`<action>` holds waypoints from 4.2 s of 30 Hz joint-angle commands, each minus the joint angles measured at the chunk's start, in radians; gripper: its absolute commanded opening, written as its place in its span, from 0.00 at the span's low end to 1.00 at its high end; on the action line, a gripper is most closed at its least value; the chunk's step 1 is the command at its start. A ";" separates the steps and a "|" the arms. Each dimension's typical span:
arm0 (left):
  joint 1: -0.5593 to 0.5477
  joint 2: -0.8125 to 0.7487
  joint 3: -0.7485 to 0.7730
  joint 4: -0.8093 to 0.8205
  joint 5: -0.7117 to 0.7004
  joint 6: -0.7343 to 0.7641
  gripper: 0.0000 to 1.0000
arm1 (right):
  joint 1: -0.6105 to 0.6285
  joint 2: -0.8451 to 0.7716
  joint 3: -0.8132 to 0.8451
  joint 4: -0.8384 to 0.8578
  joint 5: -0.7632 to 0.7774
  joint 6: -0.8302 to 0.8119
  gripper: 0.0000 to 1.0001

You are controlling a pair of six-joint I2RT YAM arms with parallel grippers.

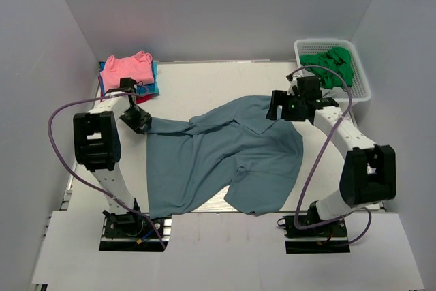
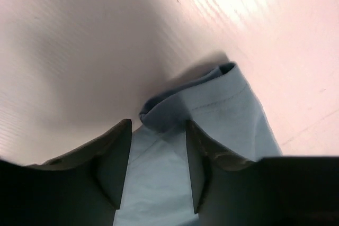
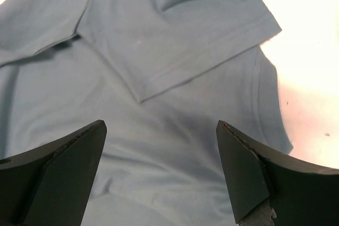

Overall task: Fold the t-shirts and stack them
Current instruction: Flatten out the tshirt

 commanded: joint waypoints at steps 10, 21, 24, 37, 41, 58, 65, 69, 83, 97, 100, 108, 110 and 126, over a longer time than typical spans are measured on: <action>0.020 0.032 0.058 0.052 0.082 0.067 0.00 | -0.003 0.206 0.178 -0.030 0.081 0.023 0.90; 0.020 -0.082 0.087 0.007 0.111 0.087 0.00 | -0.011 0.392 0.277 -0.021 0.270 0.202 0.90; 0.020 -0.105 0.087 -0.002 0.111 0.097 0.00 | -0.008 0.403 0.265 0.003 0.342 0.287 0.89; 0.020 -0.132 0.088 -0.030 0.111 0.126 0.00 | -0.023 0.384 0.207 0.066 0.472 0.517 0.86; 0.020 -0.132 0.098 -0.030 0.134 0.135 0.00 | -0.023 0.395 0.187 0.138 0.485 0.538 0.84; 0.020 -0.105 0.150 -0.062 0.156 0.164 0.00 | -0.017 0.499 0.188 0.184 0.479 0.571 0.33; 0.020 -0.105 0.171 -0.062 0.191 0.193 0.00 | -0.012 0.495 0.247 0.178 0.557 0.511 0.00; 0.020 -0.086 0.219 -0.076 0.223 0.204 0.00 | 0.005 0.438 0.238 0.172 0.594 0.460 0.00; 0.010 -0.201 0.214 -0.116 0.257 0.233 0.00 | 0.063 0.070 0.103 -0.119 0.683 0.514 0.00; 0.001 -0.188 0.272 -0.056 0.257 0.179 0.00 | 0.088 0.025 0.434 -0.406 0.719 0.545 0.00; 0.001 -0.120 0.343 -0.024 0.257 0.167 0.00 | 0.084 0.071 0.530 -0.395 0.747 0.514 0.00; 0.001 0.091 0.502 0.145 0.346 0.104 0.00 | 0.081 0.305 0.748 -0.285 0.749 0.443 0.00; 0.001 0.160 0.567 0.173 0.357 0.093 0.00 | 0.077 0.358 0.838 -0.267 0.779 0.434 0.00; 0.001 0.460 0.915 0.377 0.420 -0.040 1.00 | 0.052 0.708 1.034 0.238 0.611 0.189 0.90</action>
